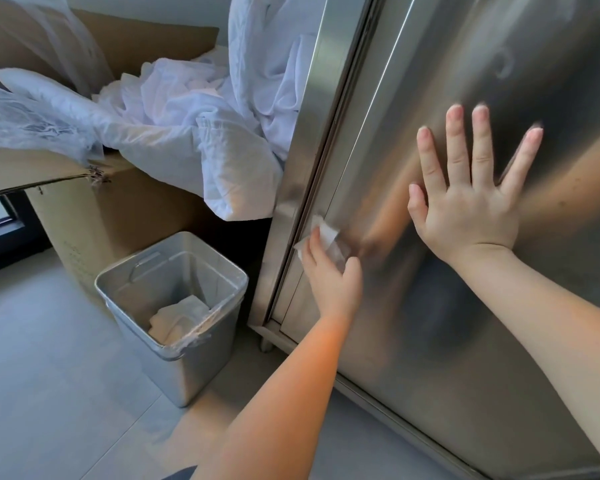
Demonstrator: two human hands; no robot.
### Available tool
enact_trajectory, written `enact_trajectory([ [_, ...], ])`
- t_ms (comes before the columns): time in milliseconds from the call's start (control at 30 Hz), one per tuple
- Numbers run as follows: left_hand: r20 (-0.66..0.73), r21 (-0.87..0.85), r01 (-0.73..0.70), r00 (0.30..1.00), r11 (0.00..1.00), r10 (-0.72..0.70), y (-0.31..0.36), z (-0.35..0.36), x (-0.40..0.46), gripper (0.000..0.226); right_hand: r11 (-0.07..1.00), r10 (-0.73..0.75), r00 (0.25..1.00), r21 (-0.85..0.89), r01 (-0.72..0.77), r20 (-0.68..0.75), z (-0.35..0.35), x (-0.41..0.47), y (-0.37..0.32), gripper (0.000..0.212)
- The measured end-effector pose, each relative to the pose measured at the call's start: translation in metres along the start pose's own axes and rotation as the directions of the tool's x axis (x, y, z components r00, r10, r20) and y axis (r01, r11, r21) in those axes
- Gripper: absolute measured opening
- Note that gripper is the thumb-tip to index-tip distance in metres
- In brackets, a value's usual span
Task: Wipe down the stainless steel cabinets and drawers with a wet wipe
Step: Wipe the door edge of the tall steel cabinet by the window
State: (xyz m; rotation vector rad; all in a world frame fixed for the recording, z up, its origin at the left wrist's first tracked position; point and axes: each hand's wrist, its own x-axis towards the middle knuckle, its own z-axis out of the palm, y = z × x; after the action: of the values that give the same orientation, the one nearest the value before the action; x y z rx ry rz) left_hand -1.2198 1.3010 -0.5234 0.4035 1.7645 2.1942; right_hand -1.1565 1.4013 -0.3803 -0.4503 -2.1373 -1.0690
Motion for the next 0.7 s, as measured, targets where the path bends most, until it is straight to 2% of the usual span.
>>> enact_trajectory([
  [167, 0.038, 0.077, 0.269, 0.961, 0.96, -0.273, -0.087, -0.026, -0.008, 0.084, 1.0, -0.004, 1.0, 0.002, 0.004, 0.006, 0.0, -0.001, 0.002, 0.062],
  [300, 0.025, 0.018, 0.44, 0.897, 0.898, -0.441, -0.104, -0.035, -0.003, 0.078, 1.0, -0.004, 1.0, 0.023, 0.004, 0.012, -0.001, 0.0, 0.002, 0.061],
  [367, -0.024, -0.021, 0.407, 0.913, 0.913, -0.407, -0.087, -0.024, 0.0, 0.075, 1.0, 0.001, 1.0, 0.017, -0.001, 0.011, -0.002, 0.001, 0.002, 0.061],
  [467, -0.039, -0.037, 0.228, 0.973, 0.973, -0.229, -0.044, -0.002, -0.001, 0.082, 1.0, 0.009, 1.0, 0.015, -0.009, 0.015, -0.003, 0.001, 0.002, 0.062],
  [567, -0.03, -0.083, 0.111, 0.993, 0.99, -0.113, -0.022, 0.008, 0.001, 0.088, 1.0, 0.016, 0.999, 0.026, -0.017, 0.039, -0.005, 0.001, 0.002, 0.062],
  [633, -0.012, -0.095, 0.086, 0.996, 0.992, -0.087, -0.03, 0.002, 0.001, 0.084, 0.999, 0.015, 0.999, 0.028, -0.017, 0.045, -0.006, 0.001, 0.002, 0.062],
  [700, -0.011, -0.059, 0.127, 0.992, 0.99, -0.128, -0.057, -0.01, -0.002, 0.08, 0.999, 0.014, 0.999, 0.034, -0.016, 0.045, -0.006, 0.001, 0.001, 0.062],
])
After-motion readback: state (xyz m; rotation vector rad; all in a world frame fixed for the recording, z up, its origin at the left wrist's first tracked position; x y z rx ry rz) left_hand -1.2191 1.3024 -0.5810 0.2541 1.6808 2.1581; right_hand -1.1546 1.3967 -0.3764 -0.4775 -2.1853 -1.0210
